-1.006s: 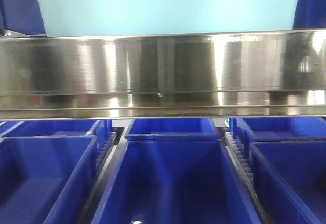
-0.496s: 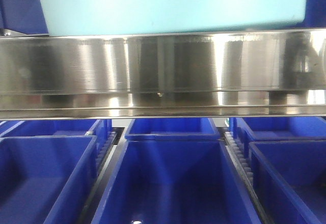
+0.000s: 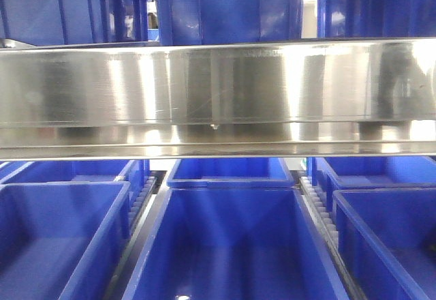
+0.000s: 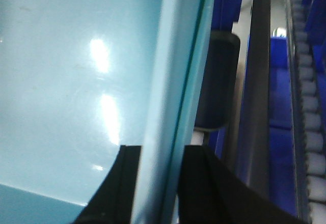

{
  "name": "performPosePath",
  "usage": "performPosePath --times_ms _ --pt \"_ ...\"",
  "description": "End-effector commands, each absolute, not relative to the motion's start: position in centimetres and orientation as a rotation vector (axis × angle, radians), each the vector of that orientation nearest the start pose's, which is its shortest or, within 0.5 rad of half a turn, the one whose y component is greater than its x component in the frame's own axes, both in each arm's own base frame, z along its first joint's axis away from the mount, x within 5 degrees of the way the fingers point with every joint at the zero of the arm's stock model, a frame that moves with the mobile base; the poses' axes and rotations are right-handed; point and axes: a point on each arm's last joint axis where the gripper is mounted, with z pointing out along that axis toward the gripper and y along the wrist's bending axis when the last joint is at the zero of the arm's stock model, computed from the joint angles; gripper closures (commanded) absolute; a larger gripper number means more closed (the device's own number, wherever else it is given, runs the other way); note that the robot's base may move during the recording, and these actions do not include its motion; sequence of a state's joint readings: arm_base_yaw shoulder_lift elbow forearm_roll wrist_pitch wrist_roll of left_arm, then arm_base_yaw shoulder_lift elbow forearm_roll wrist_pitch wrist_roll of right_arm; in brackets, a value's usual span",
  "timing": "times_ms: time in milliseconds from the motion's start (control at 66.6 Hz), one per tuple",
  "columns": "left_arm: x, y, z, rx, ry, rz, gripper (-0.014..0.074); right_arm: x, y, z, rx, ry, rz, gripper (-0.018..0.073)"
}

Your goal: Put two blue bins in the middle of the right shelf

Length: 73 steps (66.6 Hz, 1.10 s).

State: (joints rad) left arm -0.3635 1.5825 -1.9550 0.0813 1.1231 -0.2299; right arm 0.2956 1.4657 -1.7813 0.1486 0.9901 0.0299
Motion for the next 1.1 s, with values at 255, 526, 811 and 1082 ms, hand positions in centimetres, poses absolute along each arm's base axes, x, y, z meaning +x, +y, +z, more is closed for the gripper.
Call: performPosePath --times_ms 255,526,811,1082 --pt "29.75 -11.24 50.32 0.17 2.119 -0.289 0.0708 28.71 10.04 49.35 -0.257 2.043 0.391 0.0712" --pt "29.8 -11.22 50.37 0.17 2.111 -0.286 0.0708 28.73 10.04 49.42 -0.256 2.035 0.391 0.0712" --pt "29.8 -11.22 50.37 0.17 2.111 -0.286 0.0708 28.74 10.04 49.44 -0.255 2.033 0.392 0.0712" --pt "29.8 -11.22 50.37 0.17 2.111 -0.286 0.0708 28.74 10.04 49.44 -0.255 2.033 0.392 0.0712"
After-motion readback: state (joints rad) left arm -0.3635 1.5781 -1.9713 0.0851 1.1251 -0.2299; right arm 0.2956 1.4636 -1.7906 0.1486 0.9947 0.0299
